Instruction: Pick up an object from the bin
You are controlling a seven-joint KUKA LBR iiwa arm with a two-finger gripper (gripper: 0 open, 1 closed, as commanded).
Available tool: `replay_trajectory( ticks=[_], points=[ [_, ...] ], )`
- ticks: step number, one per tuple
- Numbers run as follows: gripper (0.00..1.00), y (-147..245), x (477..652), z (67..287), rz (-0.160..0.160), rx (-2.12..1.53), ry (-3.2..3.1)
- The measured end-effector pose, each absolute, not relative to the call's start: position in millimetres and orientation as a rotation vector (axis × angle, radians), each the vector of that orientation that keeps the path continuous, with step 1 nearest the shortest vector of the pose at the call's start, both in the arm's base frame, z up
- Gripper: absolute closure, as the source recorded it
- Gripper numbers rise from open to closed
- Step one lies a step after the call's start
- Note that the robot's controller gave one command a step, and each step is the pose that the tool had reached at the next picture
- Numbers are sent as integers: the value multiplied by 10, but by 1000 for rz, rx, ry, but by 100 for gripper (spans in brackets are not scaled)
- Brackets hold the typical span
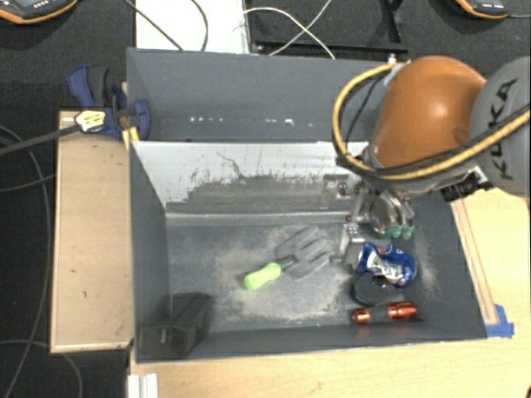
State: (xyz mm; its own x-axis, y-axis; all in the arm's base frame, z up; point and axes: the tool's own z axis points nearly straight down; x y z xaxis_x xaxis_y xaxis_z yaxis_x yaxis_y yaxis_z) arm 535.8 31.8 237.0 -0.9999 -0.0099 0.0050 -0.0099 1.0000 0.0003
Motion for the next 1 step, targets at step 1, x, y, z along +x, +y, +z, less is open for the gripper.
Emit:
replay_trajectory(
  ticks=[1],
  points=[
    [0,316,5374,2410,-1,12,-3145]
  ],
)
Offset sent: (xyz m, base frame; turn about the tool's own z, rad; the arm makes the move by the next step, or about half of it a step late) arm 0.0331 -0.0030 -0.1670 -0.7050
